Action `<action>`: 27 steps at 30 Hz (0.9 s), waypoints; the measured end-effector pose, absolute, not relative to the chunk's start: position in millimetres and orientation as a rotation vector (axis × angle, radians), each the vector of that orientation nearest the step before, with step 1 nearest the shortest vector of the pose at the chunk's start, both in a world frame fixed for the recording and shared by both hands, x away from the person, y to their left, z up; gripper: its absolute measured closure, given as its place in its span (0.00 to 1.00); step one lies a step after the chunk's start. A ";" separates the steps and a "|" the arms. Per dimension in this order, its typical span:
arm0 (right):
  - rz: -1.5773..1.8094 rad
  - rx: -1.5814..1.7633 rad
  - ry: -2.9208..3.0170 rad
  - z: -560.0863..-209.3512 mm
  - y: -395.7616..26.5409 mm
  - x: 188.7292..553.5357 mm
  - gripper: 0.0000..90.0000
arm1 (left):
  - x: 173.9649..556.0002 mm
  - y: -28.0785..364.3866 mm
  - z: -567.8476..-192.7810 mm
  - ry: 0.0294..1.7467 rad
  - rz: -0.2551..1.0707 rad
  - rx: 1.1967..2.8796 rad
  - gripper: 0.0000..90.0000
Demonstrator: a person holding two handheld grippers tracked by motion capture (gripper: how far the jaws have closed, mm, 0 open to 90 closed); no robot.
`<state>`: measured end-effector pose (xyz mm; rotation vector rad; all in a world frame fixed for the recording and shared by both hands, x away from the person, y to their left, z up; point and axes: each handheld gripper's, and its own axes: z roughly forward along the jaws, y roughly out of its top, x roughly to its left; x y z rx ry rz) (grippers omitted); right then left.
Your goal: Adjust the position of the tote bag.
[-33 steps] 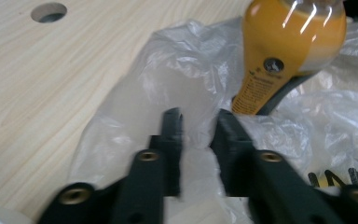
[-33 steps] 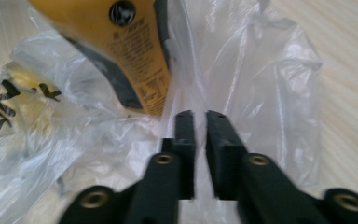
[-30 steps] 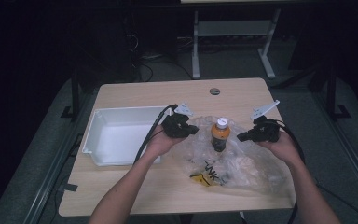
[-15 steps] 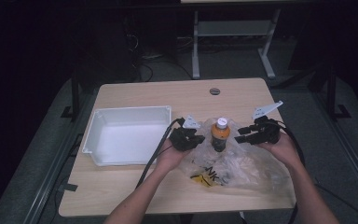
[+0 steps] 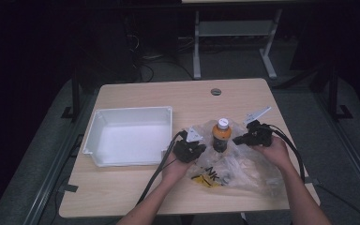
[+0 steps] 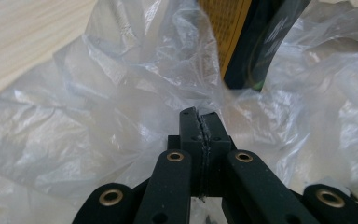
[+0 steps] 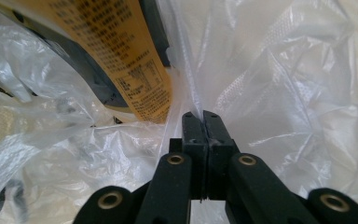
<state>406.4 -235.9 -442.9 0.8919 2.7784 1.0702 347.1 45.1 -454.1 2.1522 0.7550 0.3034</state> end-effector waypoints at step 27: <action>1.057 1.036 2.701 -454.6 -234.6 397.9 0.92 | 336.1 54.2 -471.9 0.833 0.357 2.159 0.95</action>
